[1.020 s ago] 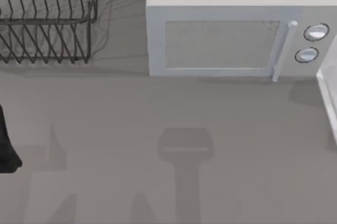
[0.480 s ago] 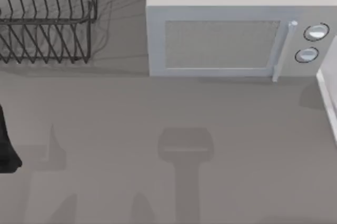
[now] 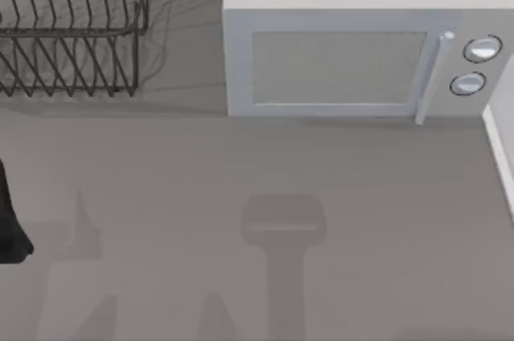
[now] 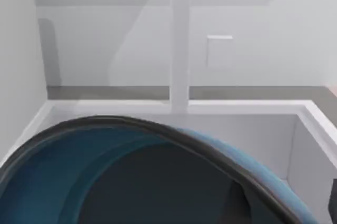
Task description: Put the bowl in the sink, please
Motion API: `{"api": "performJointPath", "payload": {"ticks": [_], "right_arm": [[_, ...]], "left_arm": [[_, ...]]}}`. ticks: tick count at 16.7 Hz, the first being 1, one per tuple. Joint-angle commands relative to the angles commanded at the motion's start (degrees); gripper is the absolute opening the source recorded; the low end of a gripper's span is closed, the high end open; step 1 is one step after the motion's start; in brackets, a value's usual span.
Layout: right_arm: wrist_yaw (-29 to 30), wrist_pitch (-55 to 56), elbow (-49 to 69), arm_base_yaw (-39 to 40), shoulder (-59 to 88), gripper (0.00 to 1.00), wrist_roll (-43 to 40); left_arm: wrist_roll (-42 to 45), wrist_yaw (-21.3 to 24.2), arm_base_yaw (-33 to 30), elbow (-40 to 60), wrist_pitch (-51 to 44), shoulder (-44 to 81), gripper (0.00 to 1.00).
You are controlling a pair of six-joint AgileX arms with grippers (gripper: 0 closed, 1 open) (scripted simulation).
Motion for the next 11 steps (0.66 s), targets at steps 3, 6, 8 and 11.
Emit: {"api": "performJointPath", "payload": {"ticks": [3, 6, 8, 11], "right_arm": [[0.0, 0.0, 0.0, 0.0, 0.0, 0.83, 0.0], [0.0, 0.0, 0.0, 0.0, 0.0, 1.00, 0.0], [0.0, 0.0, 0.0, 0.0, 0.0, 1.00, 0.0], [0.0, 0.0, 0.0, 0.0, 0.0, 1.00, 0.0]], "left_arm": [[0.0, 0.0, 0.0, 0.0, 0.0, 0.0, 1.00], [0.0, 0.0, 0.0, 0.0, 0.0, 0.0, 1.00], [0.0, 0.0, 0.0, 0.0, 0.0, 0.0, 1.00], [0.0, 0.0, 0.0, 0.0, 0.0, 0.0, 1.00]]}}
